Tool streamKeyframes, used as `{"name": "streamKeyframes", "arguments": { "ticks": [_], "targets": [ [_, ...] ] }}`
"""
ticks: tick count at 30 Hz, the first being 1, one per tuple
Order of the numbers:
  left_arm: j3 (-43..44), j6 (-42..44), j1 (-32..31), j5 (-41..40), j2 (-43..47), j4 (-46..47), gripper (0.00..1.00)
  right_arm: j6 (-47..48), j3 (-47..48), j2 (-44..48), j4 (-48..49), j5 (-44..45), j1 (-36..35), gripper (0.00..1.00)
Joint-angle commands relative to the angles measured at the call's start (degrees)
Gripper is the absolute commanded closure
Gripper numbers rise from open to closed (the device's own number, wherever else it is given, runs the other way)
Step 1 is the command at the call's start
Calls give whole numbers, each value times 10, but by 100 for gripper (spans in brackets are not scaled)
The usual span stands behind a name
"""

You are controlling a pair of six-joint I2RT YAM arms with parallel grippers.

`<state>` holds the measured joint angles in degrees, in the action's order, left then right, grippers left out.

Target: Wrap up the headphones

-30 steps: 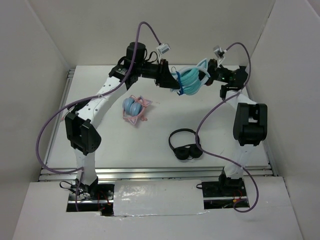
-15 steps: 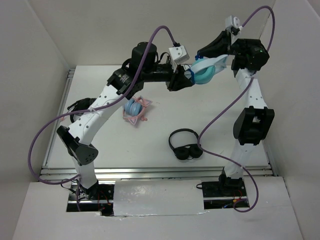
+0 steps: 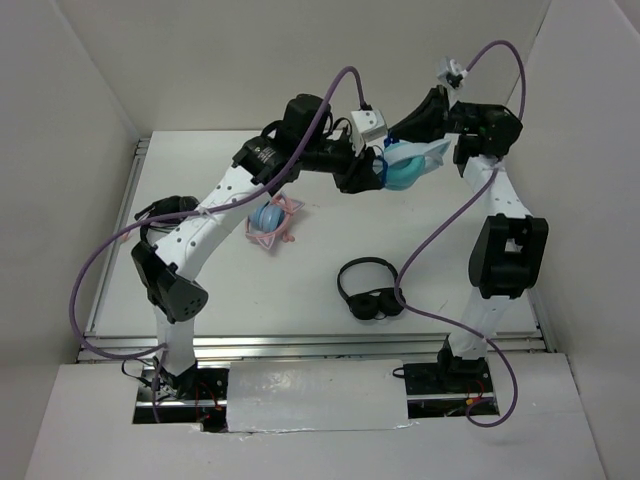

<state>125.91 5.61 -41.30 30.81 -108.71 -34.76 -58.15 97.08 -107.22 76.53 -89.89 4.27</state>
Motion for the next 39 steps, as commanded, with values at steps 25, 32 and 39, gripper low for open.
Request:
{"name": "streamKeyframes", "arguments": {
  "ticks": [25, 32, 39],
  "targets": [
    [-182, -120, 87, 48, -122, -25, 100, 890, -232, 144, -835, 550, -113, 100],
    [-209, -102, 91, 53, -132, -17, 100, 754, -230, 135, -724, 552, -96, 100],
    [-225, -121, 127, 75, -145, 7, 100, 775, -211, 151, -760, 586, -124, 100]
  ]
}}
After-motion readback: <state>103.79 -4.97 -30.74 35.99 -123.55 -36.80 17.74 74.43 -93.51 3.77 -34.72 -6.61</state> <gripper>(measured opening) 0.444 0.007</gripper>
